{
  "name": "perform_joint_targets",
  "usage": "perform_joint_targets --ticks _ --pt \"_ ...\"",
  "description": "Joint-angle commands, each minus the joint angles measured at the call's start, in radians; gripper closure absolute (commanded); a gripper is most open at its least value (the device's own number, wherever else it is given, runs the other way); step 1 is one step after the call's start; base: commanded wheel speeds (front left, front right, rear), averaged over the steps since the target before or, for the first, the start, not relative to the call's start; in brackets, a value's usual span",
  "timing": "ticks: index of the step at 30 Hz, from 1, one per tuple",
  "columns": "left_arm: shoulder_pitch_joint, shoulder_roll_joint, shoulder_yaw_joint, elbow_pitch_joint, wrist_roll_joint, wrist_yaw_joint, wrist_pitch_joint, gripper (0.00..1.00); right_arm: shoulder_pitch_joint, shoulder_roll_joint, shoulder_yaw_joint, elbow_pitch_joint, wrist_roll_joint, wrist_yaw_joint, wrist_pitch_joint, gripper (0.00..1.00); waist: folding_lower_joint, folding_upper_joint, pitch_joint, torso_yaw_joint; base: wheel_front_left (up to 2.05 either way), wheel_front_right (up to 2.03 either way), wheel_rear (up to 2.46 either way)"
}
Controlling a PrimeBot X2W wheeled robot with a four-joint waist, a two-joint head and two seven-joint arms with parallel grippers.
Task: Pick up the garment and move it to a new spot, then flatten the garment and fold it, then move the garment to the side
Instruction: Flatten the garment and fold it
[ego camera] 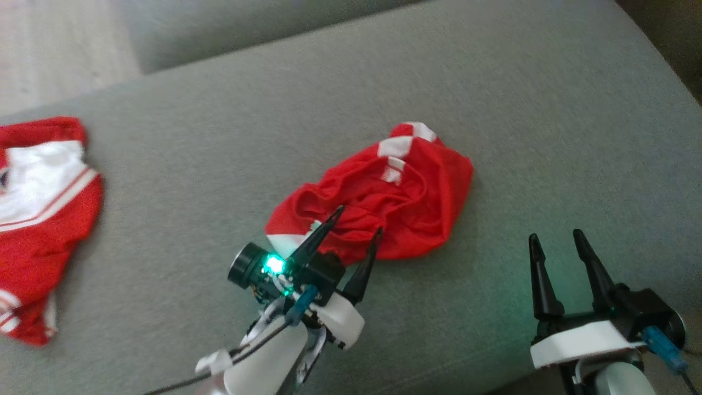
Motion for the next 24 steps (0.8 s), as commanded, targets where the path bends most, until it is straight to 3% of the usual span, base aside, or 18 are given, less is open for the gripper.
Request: perform_joint_targets --ticks 1,8,19,20,21,22,24 --pt "-0.04 0.001 0.022 -0.022 -0.007 0.0 -0.001 0.0 -0.042 -0.006 0.025 -0.029 0.004 0.007 -0.006 0.0 -0.0002 0.0 0.061 -0.059 0.0 0.0 0.0" --pt "-0.15 0.001 -0.064 0.09 -0.087 0.005 0.009 0.0 -0.074 -0.006 0.05 -0.022 0.043 0.007 -0.006 0.0 -0.0002 0.0 0.106 -0.109 0.0 0.0 0.0" --pt "-0.242 0.001 -0.184 0.163 -0.221 0.004 0.016 0.0 -0.095 -0.006 0.063 -0.015 0.074 0.007 -0.006 0.0 -0.0002 0.0 0.142 -0.131 0.0 0.0 0.0" --pt "-0.246 0.001 -0.193 0.158 -0.239 -0.005 0.011 0.09 -0.098 -0.006 0.062 -0.015 0.073 0.007 -0.006 0.0 -0.0002 0.0 0.141 -0.133 0.0 0.0 0.0" --pt "-0.253 0.001 -0.202 0.15 -0.254 -0.01 0.001 0.64 -0.099 -0.006 0.062 -0.013 0.072 0.007 -0.006 0.0 -0.0002 0.0 0.137 -0.135 0.0 0.0 0.0" --pt "-0.262 0.001 -0.213 0.14 -0.266 -0.014 -0.009 1.0 -0.1 -0.006 0.062 -0.011 0.07 0.007 -0.006 0.0 -0.0002 0.0 0.131 -0.137 0.0 0.0 0.0" --pt "-0.29 0.001 -0.236 0.115 -0.285 -0.021 -0.025 1.0 -0.097 -0.006 0.058 -0.008 0.067 0.007 -0.006 0.0 -0.0002 0.0 0.114 -0.136 0.0 0.0 0.0"
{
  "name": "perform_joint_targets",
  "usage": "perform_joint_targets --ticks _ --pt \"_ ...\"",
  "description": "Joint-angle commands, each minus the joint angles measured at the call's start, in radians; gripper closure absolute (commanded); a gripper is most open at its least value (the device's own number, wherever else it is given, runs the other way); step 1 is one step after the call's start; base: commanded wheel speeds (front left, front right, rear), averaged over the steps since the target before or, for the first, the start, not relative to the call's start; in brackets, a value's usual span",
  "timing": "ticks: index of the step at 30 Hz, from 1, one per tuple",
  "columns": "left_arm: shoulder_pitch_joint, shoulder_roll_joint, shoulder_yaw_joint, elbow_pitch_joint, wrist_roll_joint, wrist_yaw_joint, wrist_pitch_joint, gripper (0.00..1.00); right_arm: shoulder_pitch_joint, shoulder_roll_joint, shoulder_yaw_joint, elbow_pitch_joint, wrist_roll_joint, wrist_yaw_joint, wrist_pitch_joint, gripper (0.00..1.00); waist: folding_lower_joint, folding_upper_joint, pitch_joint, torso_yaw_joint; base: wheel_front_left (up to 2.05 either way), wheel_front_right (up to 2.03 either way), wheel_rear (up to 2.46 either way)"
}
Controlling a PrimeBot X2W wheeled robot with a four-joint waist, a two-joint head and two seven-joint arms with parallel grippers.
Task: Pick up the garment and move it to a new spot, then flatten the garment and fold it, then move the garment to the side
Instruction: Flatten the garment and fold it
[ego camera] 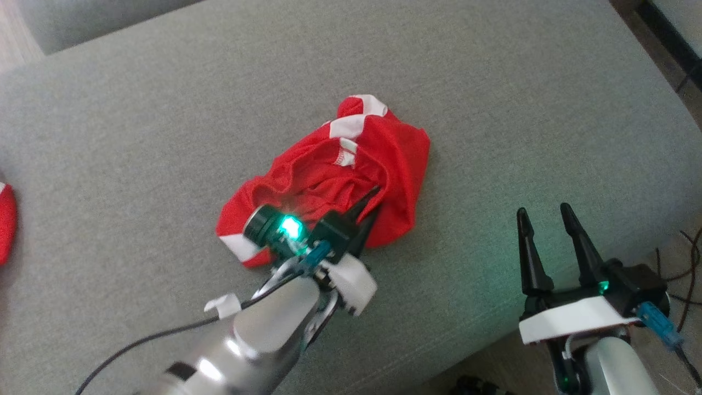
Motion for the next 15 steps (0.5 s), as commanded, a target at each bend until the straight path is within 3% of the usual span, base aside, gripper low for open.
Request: perform_joint_targets --ticks 1,10,15 --pt "-0.085 -0.001 0.006 -0.057 -0.012 0.001 -0.023 1.0 -0.013 -0.007 0.01 -0.022 -0.004 0.007 -0.006 0.0 0.0 0.0 -0.022 0.001 0.0 0.0 0.0" --pt "-0.308 -0.001 -0.027 -0.198 -0.055 0.033 -0.062 1.0 0.03 -0.007 -0.003 -0.014 -0.031 0.007 -0.006 0.0 0.0 0.0 -0.128 0.04 0.0 0.0 0.0" --pt "-0.234 0.003 -0.121 -0.24 -0.081 -0.022 -0.043 1.0 0.047 -0.007 -0.042 -0.03 -0.044 0.007 -0.006 0.0 0.0 0.0 -0.134 0.106 0.0 0.0 0.0"
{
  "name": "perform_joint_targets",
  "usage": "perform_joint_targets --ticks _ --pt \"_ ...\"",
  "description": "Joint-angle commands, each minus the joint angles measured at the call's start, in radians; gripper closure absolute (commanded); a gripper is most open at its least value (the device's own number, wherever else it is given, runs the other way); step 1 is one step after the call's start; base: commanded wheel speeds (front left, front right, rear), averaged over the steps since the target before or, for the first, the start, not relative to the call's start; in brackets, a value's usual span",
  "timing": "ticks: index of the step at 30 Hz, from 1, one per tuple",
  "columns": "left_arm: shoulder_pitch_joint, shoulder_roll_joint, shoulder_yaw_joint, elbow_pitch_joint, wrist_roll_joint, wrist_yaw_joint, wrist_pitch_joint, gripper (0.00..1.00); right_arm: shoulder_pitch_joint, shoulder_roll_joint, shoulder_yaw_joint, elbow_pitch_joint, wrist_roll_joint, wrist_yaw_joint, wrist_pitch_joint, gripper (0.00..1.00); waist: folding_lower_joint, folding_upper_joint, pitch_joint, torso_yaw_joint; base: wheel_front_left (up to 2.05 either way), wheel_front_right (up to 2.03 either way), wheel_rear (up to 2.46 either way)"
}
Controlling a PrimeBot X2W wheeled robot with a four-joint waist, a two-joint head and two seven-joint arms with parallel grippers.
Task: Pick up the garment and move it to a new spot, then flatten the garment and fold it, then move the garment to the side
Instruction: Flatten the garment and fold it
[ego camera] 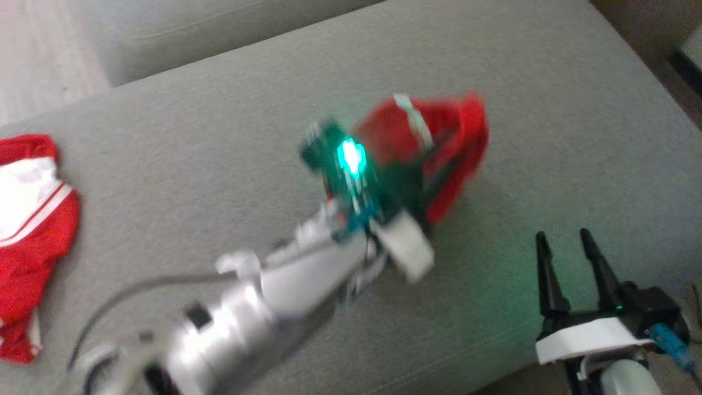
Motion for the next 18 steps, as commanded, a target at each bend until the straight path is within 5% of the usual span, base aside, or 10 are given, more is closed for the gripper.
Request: perform_joint_targets --ticks 1,7,15,16,17,18 --pt "0.069 0.023 -0.023 -0.018 -0.006 -0.016 0.022 1.0 -0.018 -0.007 0.004 -0.043 -0.01 0.007 -0.006 0.0 0.0002 0.0 -0.001 0.051 0.0 0.0 0.0" --pt "0.314 0.14 -0.096 -0.027 -0.028 -0.007 0.06 1.0 -0.004 -0.007 -0.039 -0.054 -0.027 0.007 -0.006 0.0 0.0002 0.0 0.013 0.14 0.0 0.0 0.0" --pt "0.475 0.287 -0.094 -0.105 -0.035 0.08 0.047 1.0 0.005 -0.007 -0.05 -0.054 -0.045 0.007 -0.006 0.0 0.0002 0.0 0.002 0.269 0.0 0.0 0.0" --pt "0.479 0.294 -0.094 -0.12 -0.037 0.081 0.054 0.69 0.006 -0.007 -0.049 -0.053 -0.046 0.007 -0.006 0.0 0.0002 0.0 -0.002 0.281 0.0 0.0 0.0" --pt "0.48 0.299 -0.096 -0.135 -0.037 0.079 0.063 0.0 0.006 -0.007 -0.047 -0.052 -0.048 0.007 -0.006 0.0 0.0002 0.0 -0.005 0.291 0.0 0.0 0.0" --pt "0.48 0.301 -0.097 -0.153 -0.039 0.079 0.07 0.0 0.006 -0.007 -0.044 -0.052 -0.05 0.007 -0.006 0.0 0.0002 0.0 -0.009 0.299 0.0 0.0 0.0"
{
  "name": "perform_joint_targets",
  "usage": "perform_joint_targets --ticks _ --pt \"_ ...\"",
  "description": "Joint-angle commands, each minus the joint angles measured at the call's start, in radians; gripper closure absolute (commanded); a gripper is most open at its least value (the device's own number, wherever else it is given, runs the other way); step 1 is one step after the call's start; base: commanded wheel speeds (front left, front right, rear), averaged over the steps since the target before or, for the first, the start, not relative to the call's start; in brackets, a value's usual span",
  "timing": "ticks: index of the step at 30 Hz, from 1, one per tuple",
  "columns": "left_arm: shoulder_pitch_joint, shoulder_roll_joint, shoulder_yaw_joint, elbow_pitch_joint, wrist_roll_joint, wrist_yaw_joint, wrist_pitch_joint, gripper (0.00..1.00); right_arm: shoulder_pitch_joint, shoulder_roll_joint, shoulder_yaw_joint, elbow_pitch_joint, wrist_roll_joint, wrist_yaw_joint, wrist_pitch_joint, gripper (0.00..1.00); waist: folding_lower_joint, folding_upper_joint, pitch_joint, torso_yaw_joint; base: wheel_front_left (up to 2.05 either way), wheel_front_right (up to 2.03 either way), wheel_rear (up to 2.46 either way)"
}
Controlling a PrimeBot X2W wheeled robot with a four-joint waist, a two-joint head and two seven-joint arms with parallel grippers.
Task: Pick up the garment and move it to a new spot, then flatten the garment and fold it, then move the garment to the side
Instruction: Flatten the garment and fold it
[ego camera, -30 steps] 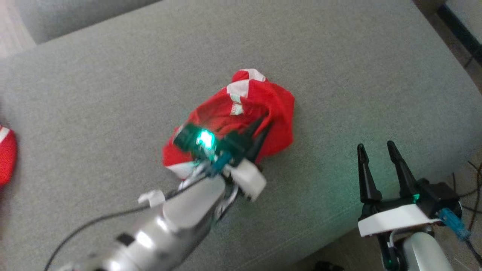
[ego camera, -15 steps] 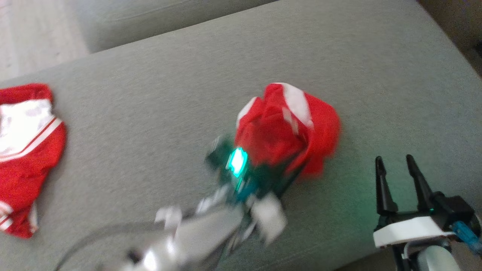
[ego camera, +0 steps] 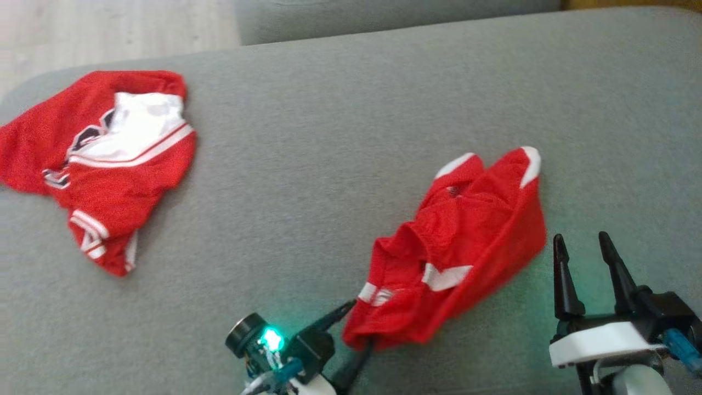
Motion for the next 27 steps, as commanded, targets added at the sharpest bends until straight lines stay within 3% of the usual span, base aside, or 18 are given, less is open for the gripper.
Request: perform_joint_targets --ticks 1,7,11,13,16,22,27 --pt "-0.024 0.012 0.026 -0.038 -0.003 0.006 0.001 0.0 -0.013 -0.007 0.023 -0.029 -0.008 0.007 -0.006 0.0 0.0 0.0 -0.013 0.023 0.0 0.0 0.0" --pt "-0.024 -0.04 0.066 -0.196 -0.099 -0.036 0.011 0.0 -0.008 -0.007 0.033 -0.026 -0.008 0.007 -0.006 0.0 0.0 0.0 -0.035 0.034 0.0 0.0 0.0" --pt "-0.03 -0.098 0.087 -0.228 -0.177 -0.065 0.045 0.0 -0.007 -0.007 0.054 -0.02 -0.006 0.007 -0.006 0.0 0.0 0.0 -0.039 0.012 0.0 0.0 0.0" --pt "-0.02 -0.145 0.112 -0.24 -0.273 -0.097 0.082 0.0 -0.011 -0.007 0.061 -0.021 -0.003 0.007 -0.006 0.0 0.0 0.0 -0.035 -0.015 0.0 0.0 0.0" --pt "-0.017 -0.163 0.131 -0.27 -0.365 -0.123 0.144 0.0 -0.01 -0.007 0.058 -0.019 -0.004 0.007 -0.006 0.0 0.0 0.0 -0.032 -0.039 0.0 0.0 0.0" --pt "-0.037 -0.131 0.148 -0.263 -0.414 -0.043 0.266 0.0 -0.012 -0.007 0.056 -0.019 0.002 0.007 -0.006 0.0 0.0 0.0 -0.022 -0.081 0.0 0.0 0.0" --pt "-0.039 -0.129 0.133 -0.241 -0.436 -0.016 0.335 0.0 -0.023 -0.007 0.063 -0.021 0.016 0.007 -0.006 0.0 0.0 0.0 -0.003 -0.107 0.0 0.0 0.0"
